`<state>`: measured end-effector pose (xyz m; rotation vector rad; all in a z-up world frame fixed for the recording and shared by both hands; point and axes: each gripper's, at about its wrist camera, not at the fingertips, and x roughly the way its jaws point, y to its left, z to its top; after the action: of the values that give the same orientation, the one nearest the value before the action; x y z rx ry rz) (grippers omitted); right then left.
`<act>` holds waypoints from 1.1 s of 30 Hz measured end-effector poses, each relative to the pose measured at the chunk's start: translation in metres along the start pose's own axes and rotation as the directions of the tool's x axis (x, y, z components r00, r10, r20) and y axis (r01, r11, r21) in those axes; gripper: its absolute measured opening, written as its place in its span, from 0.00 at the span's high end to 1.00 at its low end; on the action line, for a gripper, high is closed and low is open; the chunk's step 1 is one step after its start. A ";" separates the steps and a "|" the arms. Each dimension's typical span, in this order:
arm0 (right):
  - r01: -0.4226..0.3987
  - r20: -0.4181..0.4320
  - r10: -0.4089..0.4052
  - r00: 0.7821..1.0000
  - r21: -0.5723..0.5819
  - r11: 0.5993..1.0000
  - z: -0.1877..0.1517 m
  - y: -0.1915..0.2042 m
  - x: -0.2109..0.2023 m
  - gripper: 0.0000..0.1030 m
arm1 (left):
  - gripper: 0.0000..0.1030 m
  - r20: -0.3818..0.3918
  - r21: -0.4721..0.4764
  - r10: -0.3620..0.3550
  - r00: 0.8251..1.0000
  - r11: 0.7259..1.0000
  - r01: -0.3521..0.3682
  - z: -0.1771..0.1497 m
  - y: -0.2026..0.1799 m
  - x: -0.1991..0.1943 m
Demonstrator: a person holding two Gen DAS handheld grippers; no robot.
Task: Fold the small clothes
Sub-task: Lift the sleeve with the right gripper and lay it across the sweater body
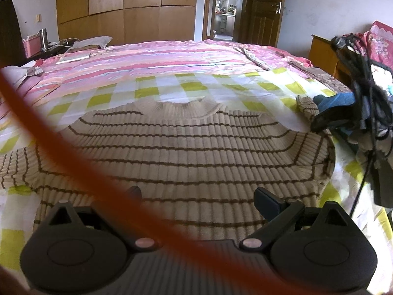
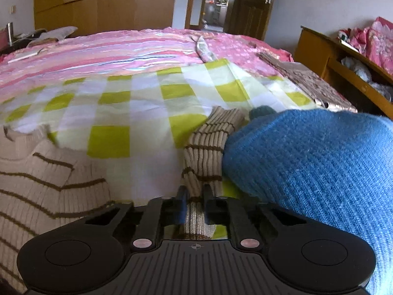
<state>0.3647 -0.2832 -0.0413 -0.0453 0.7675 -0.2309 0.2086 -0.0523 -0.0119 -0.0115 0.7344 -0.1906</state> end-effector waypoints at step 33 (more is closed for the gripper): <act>-0.557 -0.156 0.542 0.826 -0.369 0.744 -0.094 0.096 -0.141 0.85 | 0.01 0.030 -0.153 0.078 0.997 0.986 -0.072 -0.043 0.109 -0.039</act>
<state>0.2197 -0.1537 -0.0249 -0.2000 0.8245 0.5032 0.1704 0.0641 -0.0261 -0.1317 0.7107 -0.0622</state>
